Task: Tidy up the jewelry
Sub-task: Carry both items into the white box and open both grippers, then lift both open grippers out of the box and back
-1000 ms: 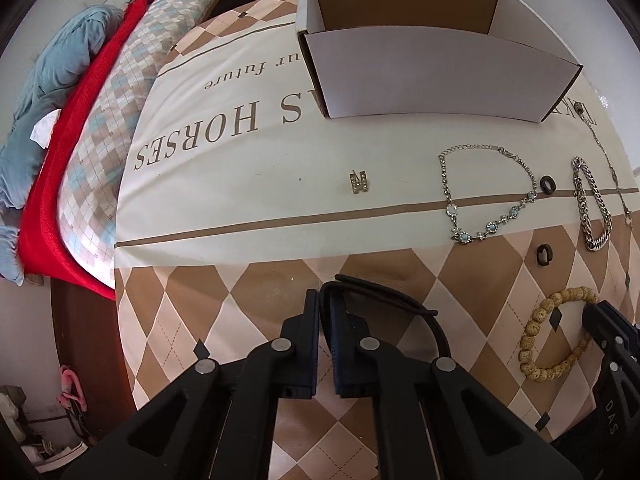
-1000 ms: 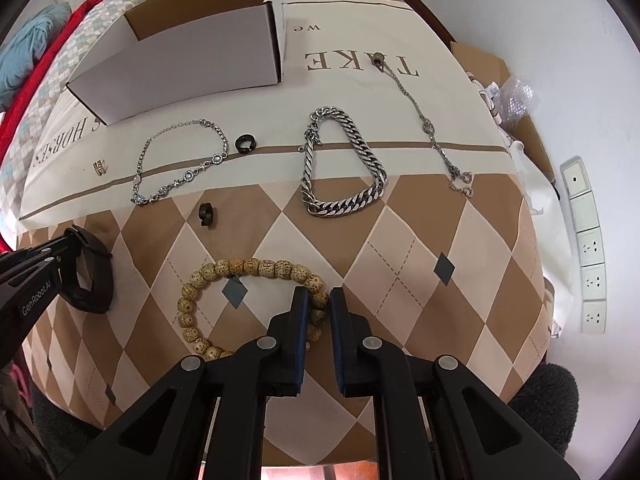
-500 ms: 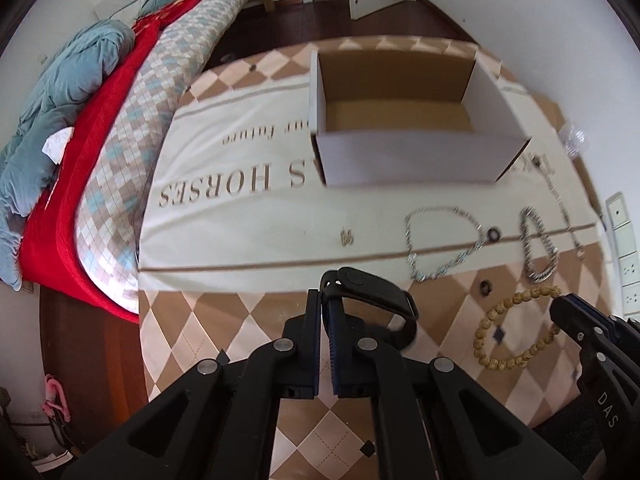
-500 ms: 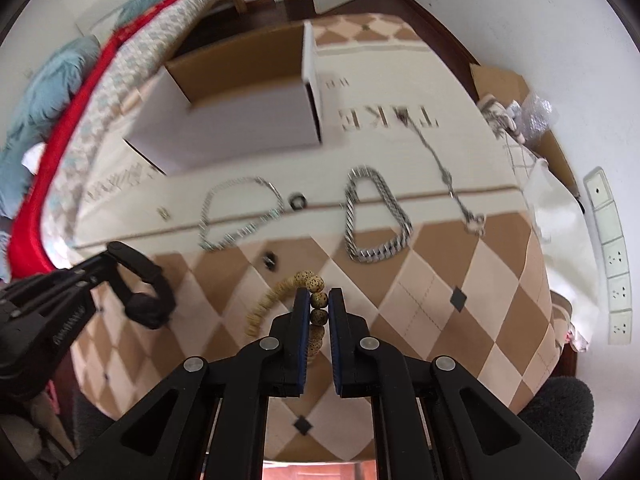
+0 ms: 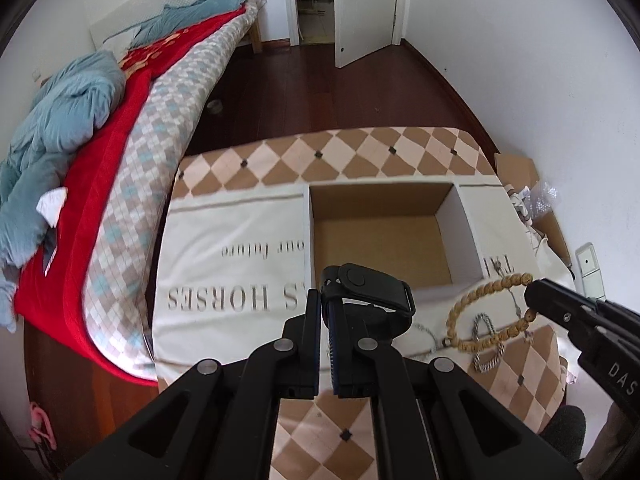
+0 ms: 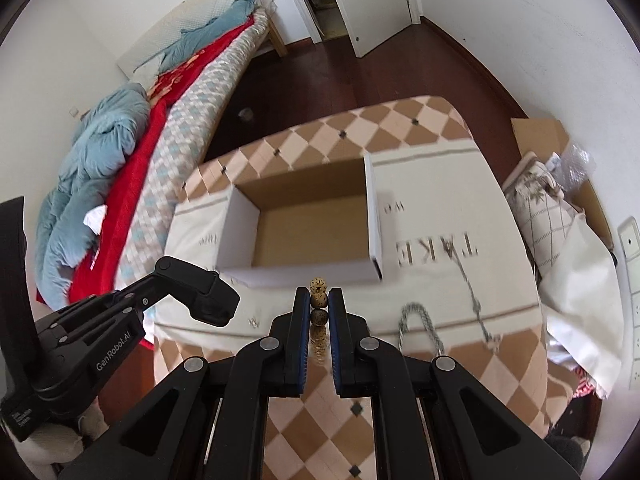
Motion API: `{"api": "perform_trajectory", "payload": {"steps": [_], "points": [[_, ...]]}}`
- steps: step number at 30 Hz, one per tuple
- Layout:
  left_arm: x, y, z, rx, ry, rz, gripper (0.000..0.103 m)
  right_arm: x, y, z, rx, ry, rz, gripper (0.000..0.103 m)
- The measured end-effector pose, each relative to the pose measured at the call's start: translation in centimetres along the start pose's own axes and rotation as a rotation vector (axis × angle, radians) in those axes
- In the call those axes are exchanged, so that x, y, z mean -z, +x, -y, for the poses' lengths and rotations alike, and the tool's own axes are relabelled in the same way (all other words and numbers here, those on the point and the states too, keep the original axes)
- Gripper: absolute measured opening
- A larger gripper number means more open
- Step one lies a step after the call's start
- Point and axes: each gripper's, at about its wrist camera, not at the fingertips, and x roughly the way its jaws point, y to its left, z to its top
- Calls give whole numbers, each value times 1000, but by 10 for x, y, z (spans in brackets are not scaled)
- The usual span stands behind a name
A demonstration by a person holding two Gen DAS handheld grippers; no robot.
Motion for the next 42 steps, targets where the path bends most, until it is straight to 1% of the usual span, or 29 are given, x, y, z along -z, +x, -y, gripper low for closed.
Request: {"api": "perform_trajectory", "payload": {"steps": [3,7,13,14,16,18,20,21,22,23,24,25,26,28,29,30,31,32,33,34,38,42], "points": [[-22,14,-4,8,-11,-13,1,-25,9,-2,-7,-1,-2,9],[-47,38,-7,25,-20,-50,1,-55,25,-3,3,-3,-12,10],[-64,75,-2,63,-16,-131,2,-83,54,-6,10,-8,-45,10],[-65,79,0,70,-21,-139,4,-86,59,-6,9,-6,-53,10],[-67,87,1,86,-27,-156,9,-90,71,-6,-2,-4,-83,10],[-67,94,3,113,-36,-183,9,-92,87,-3,-45,20,-142,10],[-69,96,4,123,-42,-184,9,-93,100,2,-53,34,-187,16],[-70,95,5,123,-38,-179,13,-92,102,3,-40,33,-190,27],[-71,93,4,119,-40,-172,19,-91,102,4,-25,28,-183,44],[-73,91,4,110,-42,-159,39,-89,101,5,-21,23,-181,50],[-74,88,2,102,-43,-141,70,-87,100,6,2,14,-179,56],[-74,85,0,84,-51,-121,84,-85,97,6,29,2,-168,57],[-75,83,-3,68,-60,-109,91,-83,94,7,52,-8,-158,58],[-74,80,-9,32,-63,-90,92,-79,89,9,134,-35,-139,67],[-73,79,-12,7,-67,-85,96,-77,87,9,164,-48,-129,70],[-70,77,-15,-17,-70,-75,101,-74,85,9,205,-63,-120,78],[-69,76,-17,-36,-66,-64,102,-71,84,8,243,-78,-108,87],[-66,74,-19,-60,-61,-51,102,-68,83,8,271,-92,-98,91],[-63,73,-21,-82,-57,-40,102,-67,84,8,291,-101,-97,99],[-60,72,-22,-93,-54,-34,102,-65,85,7,319,-116,-93,103],[-46,69,-25,-131,-47,-18,102,-57,88,5,365,-149,-85,103],[-32,65,-24,-150,-33,-15,102,-49,87,4,363,-147,-75,103]]}}
